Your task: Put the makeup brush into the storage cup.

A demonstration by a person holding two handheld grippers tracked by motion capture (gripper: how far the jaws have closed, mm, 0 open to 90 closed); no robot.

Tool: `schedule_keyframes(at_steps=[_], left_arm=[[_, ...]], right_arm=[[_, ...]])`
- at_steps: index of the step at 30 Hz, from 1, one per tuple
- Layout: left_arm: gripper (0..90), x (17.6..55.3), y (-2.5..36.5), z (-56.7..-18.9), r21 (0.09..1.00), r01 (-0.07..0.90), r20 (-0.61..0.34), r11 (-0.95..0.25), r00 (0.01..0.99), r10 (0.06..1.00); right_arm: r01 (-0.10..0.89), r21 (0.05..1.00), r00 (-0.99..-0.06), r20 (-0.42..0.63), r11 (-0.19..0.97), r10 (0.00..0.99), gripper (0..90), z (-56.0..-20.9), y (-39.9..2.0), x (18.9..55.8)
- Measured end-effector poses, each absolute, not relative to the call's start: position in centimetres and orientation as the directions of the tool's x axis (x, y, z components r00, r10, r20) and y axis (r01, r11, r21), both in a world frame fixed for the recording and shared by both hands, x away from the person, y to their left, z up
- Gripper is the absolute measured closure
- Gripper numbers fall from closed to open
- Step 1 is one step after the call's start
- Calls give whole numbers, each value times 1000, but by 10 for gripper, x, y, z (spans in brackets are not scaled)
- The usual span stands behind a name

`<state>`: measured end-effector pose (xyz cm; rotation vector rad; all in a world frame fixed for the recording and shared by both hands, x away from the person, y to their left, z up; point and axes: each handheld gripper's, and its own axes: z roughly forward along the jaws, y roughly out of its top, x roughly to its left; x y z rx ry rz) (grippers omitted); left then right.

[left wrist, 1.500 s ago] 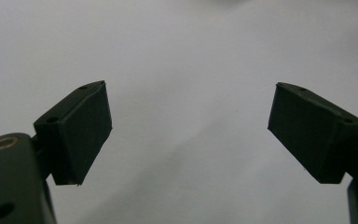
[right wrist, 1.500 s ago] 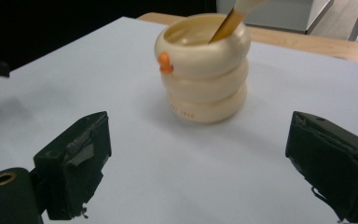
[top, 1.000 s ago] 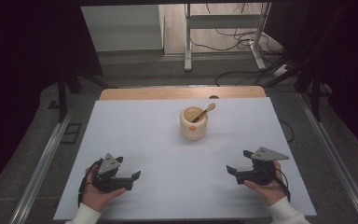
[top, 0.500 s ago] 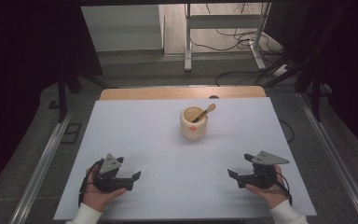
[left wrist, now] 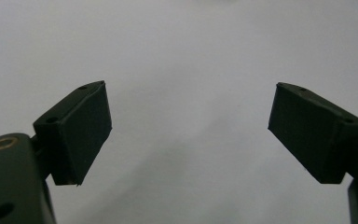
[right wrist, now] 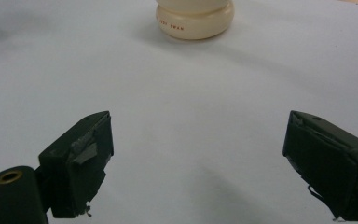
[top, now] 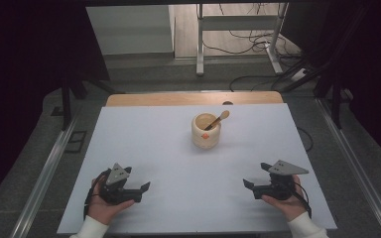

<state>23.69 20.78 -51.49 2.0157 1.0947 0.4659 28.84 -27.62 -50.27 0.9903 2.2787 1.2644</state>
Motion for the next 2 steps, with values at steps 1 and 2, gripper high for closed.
schedule_keyframes(at_steps=[1,2], left_arm=[[135,237,208,-515,776,540,-45,-325,562,826],[135,237,208,-515,776,540,-44,-326,562,826]], right_arm=[[405,841,-693,28,358,720,89,-503,-276,288],[405,841,-693,28,358,720,89,-503,-276,288]])
